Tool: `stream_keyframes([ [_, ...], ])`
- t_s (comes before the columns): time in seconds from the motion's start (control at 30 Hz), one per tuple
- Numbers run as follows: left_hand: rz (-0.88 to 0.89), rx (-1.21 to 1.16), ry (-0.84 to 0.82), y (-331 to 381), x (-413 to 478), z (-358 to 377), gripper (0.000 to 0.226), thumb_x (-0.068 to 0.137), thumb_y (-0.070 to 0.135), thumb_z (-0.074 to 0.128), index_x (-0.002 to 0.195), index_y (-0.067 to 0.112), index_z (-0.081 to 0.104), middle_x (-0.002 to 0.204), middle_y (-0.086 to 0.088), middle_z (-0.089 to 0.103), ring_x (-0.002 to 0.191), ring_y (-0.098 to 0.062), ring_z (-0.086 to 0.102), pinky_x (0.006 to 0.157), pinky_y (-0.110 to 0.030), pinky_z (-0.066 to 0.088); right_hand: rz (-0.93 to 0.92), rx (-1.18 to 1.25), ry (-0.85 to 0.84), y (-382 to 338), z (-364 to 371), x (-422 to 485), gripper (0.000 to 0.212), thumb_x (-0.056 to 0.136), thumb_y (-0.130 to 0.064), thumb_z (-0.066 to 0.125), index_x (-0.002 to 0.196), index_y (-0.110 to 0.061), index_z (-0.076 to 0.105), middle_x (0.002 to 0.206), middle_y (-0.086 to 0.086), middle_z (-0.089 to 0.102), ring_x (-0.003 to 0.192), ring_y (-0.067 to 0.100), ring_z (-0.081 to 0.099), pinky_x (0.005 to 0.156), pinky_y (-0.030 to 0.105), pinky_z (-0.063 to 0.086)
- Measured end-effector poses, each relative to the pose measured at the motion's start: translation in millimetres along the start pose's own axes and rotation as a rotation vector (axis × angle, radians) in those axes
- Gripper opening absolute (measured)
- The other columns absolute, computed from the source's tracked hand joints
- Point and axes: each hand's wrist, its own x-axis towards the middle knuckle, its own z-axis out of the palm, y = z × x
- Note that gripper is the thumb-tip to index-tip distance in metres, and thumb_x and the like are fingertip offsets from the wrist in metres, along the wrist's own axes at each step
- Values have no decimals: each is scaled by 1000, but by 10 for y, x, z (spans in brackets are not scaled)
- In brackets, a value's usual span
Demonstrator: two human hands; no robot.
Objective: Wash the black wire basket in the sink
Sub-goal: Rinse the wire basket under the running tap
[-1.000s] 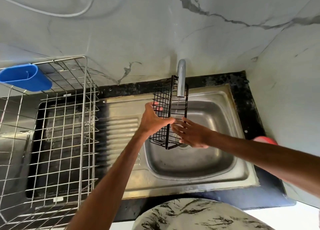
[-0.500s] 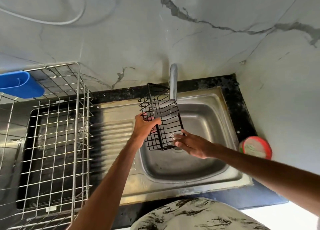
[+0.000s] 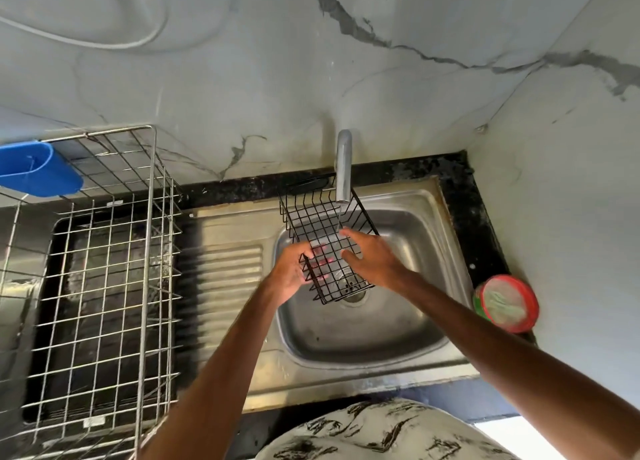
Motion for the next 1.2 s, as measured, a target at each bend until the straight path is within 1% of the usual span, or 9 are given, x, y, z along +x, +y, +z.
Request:
stream_keyframes([
  [0.13,-16,-36,-28,-60,20,4,44,77,16,56,119,6,54,134,-15,69,122,-37,67,107,-66,47,47,-37,-75,-30,107,125,77,103,-33,53,162,-16,7,170,4,1,156,22,5,125,41,9],
  [0.23,-13,-11,-49,-45,18,7,53,71,20,57,121,4,54,133,-13,70,118,-32,69,106,-61,50,100,-35,-144,-68,150,230,82,105,-33,50,161,-10,-4,169,9,-9,156,24,-7,127,42,4],
  [0.37,-11,11,-31,-106,21,-39,36,70,26,57,99,5,61,129,-16,72,110,-33,70,103,-59,52,136,-42,-185,-67,270,261,82,105,-34,49,160,-7,-5,168,11,-10,155,25,-6,123,35,2],
  [0.7,68,119,13,-321,3,-229,41,65,50,66,83,14,62,120,-9,75,116,-35,68,105,-68,47,143,22,-130,-86,553,147,81,103,-29,54,161,-10,0,169,7,-3,156,24,1,120,29,3],
  [0.77,72,167,-28,-265,-94,-139,38,70,48,64,85,13,62,107,-4,73,107,-14,72,95,-48,59,158,33,-98,-66,577,121,82,104,-30,53,161,-9,-2,169,7,-6,156,24,-2,119,28,2],
  [0.83,55,128,-75,-210,-114,-51,31,80,38,59,92,9,59,99,-2,66,79,3,73,68,-25,61,149,24,-78,0,585,110,84,105,-34,50,160,-8,-7,168,9,-12,155,24,-8,124,33,-1],
  [1.0,32,165,-110,-118,67,12,91,69,52,61,134,-11,50,123,-22,72,113,-43,69,82,-48,62,118,-133,70,140,482,226,92,94,-69,8,158,-7,-16,165,12,-24,152,27,-22,126,42,-6],
  [1.13,57,230,-151,-295,373,-12,94,64,74,67,121,-2,61,134,-19,65,132,-44,53,110,-70,38,210,-242,87,18,497,354,78,102,-54,11,158,-8,-17,164,12,-27,151,29,-25,124,50,-10],
  [1.2,78,254,-139,-391,514,-92,89,64,69,67,113,-5,59,131,-17,66,132,-41,52,114,-71,31,76,-277,10,1,561,342,76,100,-51,11,158,-12,-18,164,9,-29,150,30,-27,122,53,-12],
])
